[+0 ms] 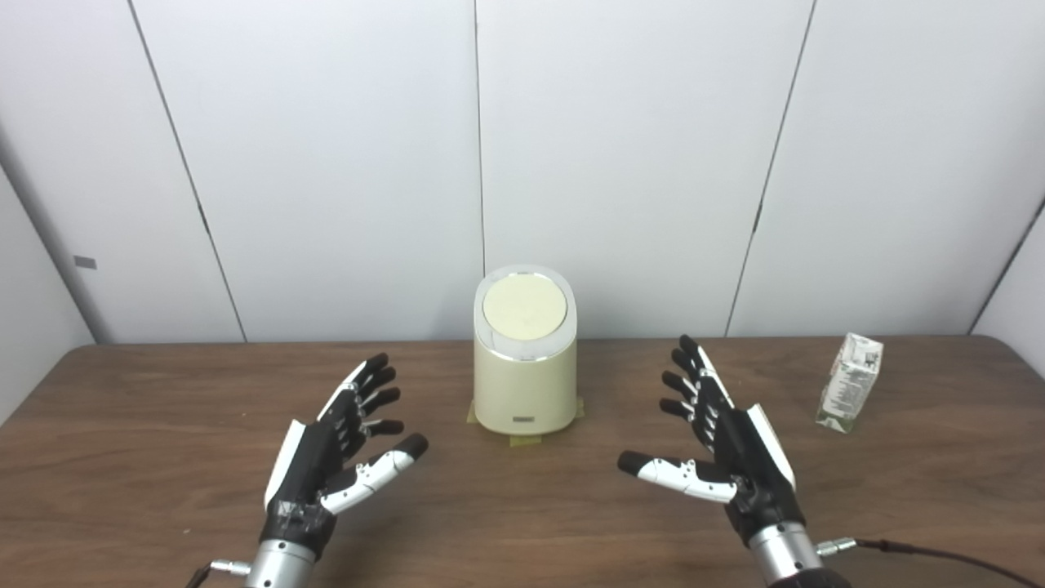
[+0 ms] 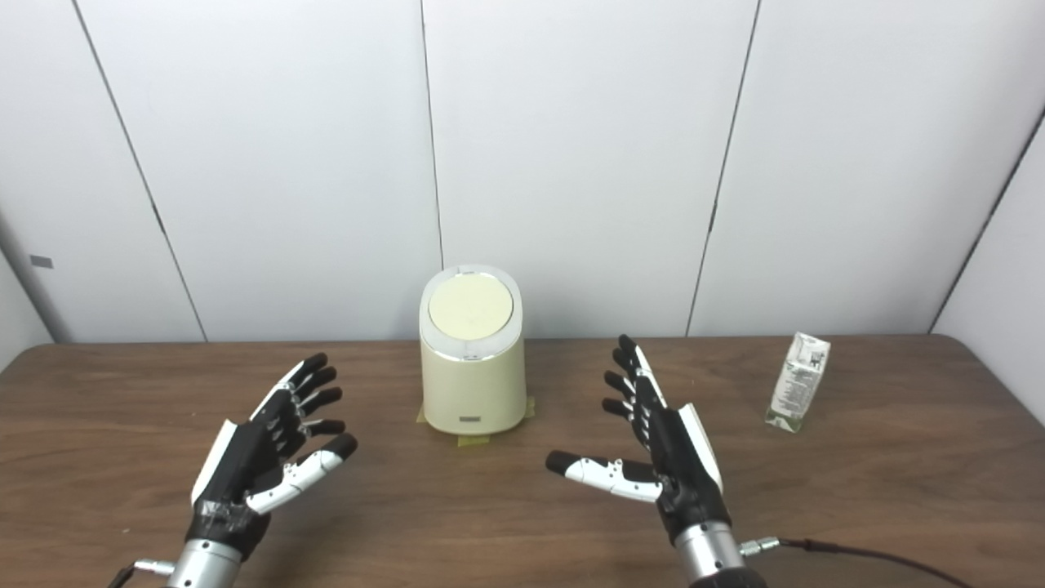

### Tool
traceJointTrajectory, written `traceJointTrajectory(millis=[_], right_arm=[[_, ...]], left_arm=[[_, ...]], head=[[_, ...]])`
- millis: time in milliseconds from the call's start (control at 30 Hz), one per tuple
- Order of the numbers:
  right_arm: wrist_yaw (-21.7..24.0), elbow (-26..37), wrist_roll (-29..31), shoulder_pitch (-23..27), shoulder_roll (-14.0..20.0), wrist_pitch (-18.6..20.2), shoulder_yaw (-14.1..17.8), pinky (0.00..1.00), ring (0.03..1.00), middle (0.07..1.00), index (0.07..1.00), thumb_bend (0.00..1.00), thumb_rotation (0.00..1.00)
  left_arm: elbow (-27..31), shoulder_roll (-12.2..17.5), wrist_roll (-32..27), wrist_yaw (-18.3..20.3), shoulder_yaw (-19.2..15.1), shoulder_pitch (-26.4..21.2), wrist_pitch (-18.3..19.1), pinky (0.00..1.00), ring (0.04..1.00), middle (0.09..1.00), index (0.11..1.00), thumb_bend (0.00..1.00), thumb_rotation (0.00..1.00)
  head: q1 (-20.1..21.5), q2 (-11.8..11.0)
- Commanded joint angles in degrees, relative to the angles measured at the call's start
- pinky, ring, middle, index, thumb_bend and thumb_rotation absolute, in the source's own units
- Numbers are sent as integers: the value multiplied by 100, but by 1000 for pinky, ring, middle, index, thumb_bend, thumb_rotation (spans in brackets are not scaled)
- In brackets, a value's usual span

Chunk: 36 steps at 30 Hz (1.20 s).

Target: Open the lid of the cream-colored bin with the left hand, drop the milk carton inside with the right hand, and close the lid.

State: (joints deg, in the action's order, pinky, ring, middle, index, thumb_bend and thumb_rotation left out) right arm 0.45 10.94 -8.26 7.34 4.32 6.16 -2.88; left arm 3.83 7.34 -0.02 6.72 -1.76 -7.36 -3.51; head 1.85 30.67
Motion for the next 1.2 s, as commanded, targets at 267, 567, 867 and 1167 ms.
traceJointTrajectory(millis=[267, 567, 867, 1167], right_arm=[[0, 174, 4, 183, -2, -113, 21, 823, 914, 972, 990, 882, 272], [-27, 33, -26, 227, -15, -194, 15, 823, 910, 970, 990, 878, 270], [-39, -269, -32, 381, 2, -326, 7, 824, 915, 978, 993, 871, 263], [-61, -465, -67, 496, -12, -424, -20, 815, 908, 982, 985, 867, 242]], left_arm=[[176, -8, 37, -90, -3, -181, -81, 719, 858, 896, 915, 783, 312], [92, -82, -22, -149, -37, -214, -146, 759, 888, 919, 930, 777, 313], [458, -450, 780, -740, 45, -645, 786, 1000, 1000, 1000, 1000, 941, 465], [-512, -155, 818, -553, 202, -1838, 1069, 1000, 1000, 1000, 1000, 1000, 416]], head=[[9, 6], [-140, -67], [-197, -188], [-219, -312]])
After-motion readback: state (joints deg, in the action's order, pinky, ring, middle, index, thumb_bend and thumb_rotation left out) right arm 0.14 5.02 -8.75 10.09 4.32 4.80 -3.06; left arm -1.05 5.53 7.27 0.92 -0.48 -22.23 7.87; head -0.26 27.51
